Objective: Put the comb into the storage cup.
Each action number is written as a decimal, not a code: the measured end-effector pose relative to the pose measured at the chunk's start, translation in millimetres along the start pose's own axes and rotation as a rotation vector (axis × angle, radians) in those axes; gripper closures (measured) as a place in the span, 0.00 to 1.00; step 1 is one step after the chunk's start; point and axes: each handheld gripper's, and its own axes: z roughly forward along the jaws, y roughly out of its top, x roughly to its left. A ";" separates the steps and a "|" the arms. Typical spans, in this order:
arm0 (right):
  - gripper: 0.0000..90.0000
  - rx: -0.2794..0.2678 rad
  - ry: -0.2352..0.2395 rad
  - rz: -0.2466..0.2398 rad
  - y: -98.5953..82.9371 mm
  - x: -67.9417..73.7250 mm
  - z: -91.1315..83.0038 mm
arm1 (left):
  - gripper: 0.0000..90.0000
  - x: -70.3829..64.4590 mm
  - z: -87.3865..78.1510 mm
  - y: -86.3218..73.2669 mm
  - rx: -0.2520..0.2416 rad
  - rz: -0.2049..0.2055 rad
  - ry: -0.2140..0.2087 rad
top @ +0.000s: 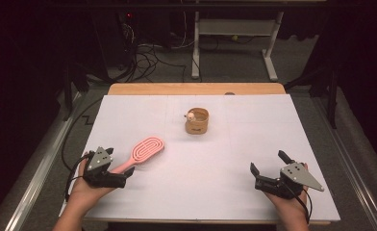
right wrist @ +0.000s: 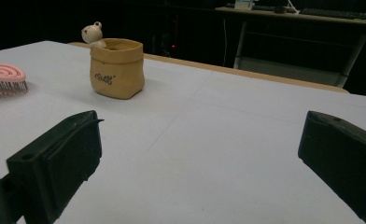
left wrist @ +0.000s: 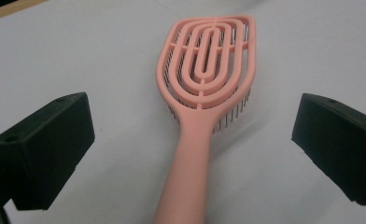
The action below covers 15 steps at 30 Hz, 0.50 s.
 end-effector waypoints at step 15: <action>0.00 0.001 0.002 -0.005 0.0 0.3 0.5 | 0.01 1.4 6.7 -5.0 0.125 0.007 -0.034</action>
